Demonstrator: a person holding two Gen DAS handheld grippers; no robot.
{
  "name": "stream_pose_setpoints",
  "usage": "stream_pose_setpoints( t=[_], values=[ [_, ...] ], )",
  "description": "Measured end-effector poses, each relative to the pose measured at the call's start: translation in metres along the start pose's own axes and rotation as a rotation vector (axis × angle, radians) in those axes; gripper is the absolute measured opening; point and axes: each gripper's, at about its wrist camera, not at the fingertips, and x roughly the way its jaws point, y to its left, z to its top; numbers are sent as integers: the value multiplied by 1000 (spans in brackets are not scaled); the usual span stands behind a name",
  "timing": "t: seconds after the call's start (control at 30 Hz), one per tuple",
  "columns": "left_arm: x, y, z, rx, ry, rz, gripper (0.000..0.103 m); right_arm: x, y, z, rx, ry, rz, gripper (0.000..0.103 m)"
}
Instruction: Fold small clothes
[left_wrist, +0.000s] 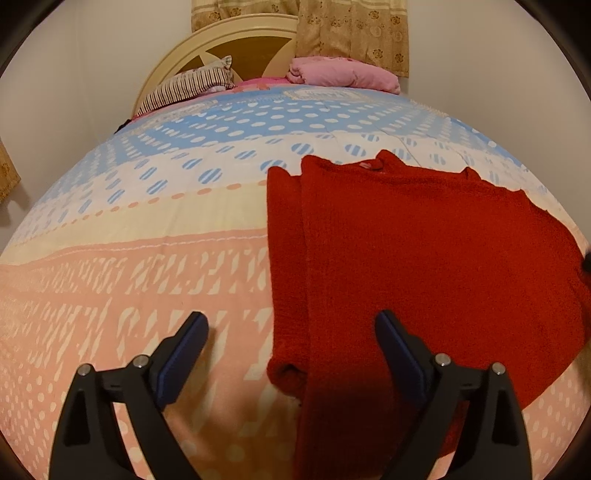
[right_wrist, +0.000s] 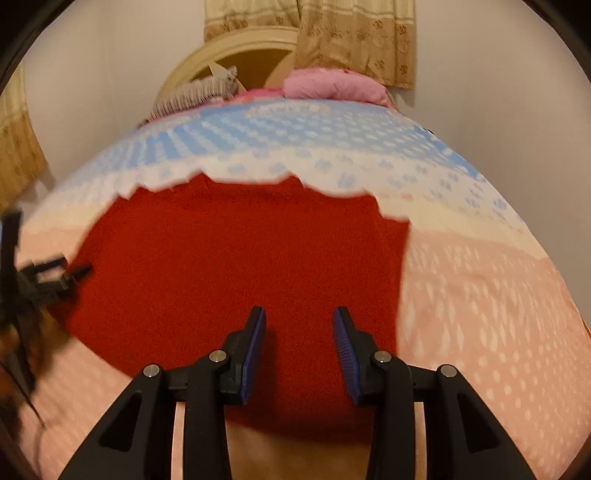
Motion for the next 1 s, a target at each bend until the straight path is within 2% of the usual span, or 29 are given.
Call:
stream_pose_setpoints(
  t=[0.13, 0.23, 0.3, 0.8, 1.0],
  values=[
    [1, 1, 0, -6, 2, 3, 98, 31, -4, 25, 18, 55, 8, 40],
    [1, 2, 0, -13, 4, 3, 100, 61, -22, 27, 61, 117, -35, 39],
    [1, 2, 0, -13, 4, 7, 101, 72, -37, 21, 113, 136, -7, 39],
    [-2, 2, -2, -11, -5, 1, 103, 50, -56, -9, 187, 59, -19, 38],
    [-1, 1, -1, -10, -1, 2, 103, 51, -44, -9, 130, 71, -74, 39]
  ],
)
